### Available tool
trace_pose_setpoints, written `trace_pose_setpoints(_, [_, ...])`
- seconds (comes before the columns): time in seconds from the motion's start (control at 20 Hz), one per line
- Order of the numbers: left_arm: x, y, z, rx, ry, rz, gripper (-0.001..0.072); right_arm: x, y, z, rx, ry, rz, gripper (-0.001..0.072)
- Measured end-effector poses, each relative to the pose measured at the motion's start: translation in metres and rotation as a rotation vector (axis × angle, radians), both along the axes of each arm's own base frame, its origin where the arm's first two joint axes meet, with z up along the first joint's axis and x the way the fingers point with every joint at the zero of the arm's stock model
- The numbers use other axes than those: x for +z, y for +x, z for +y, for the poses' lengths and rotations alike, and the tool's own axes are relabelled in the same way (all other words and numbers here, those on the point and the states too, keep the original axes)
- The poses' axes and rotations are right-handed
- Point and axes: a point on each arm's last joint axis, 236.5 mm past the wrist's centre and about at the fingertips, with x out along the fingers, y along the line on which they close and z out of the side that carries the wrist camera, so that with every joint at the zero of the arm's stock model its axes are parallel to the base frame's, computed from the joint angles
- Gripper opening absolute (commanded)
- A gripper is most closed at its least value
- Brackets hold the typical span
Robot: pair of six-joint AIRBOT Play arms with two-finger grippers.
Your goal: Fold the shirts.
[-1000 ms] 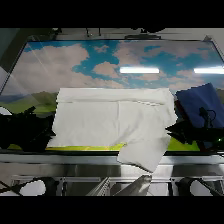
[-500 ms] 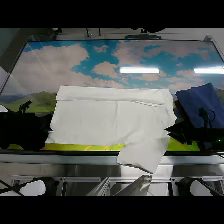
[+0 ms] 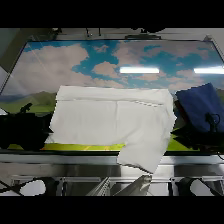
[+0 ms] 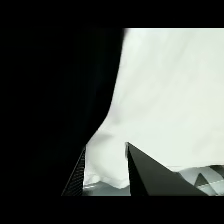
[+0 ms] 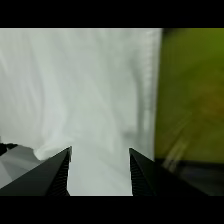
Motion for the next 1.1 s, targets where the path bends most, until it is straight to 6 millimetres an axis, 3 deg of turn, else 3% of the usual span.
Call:
trace_pose_setpoints(0.25, [0.009, 0.011, 0.000, 0.014, -0.030, -0.042, 0.0284, -0.026, -0.016, -0.011, -0.018, -0.086, 0.097, 0.0427])
trace_pose_setpoints(0.45, [0.011, 0.013, -0.001, 0.014, -0.040, -0.051, 0.0284, -0.035, -0.007, 0.006, 0.012, -0.099, 0.097, 0.0422])
trace_pose_setpoints(0.5, [0.012, 0.014, -0.001, 0.013, -0.042, -0.054, 0.0285, -0.038, -0.004, 0.012, 0.020, -0.097, 0.096, 0.0339])
trace_pose_setpoints(0.55, [0.012, 0.014, -0.001, 0.013, -0.043, -0.054, 0.0285, -0.042, -0.002, 0.016, 0.027, -0.107, 0.094, 0.0174])
trace_pose_setpoints(0.7, [0.012, 0.013, -0.002, 0.010, -0.046, -0.054, 0.0285, -0.052, 0.001, 0.020, 0.032, -0.121, 0.103, 0.0018])
trace_pose_setpoints(0.85, [0.012, 0.013, -0.002, 0.011, -0.046, -0.054, 0.0286, -0.054, 0.005, 0.016, 0.009, -0.126, 0.100, 0.0018])
trace_pose_setpoints(1.1, [0.012, 0.013, -0.002, 0.010, -0.047, -0.053, 0.0293, -0.055, 0.016, -0.015, -0.085, -0.167, 0.076, 0.0018])
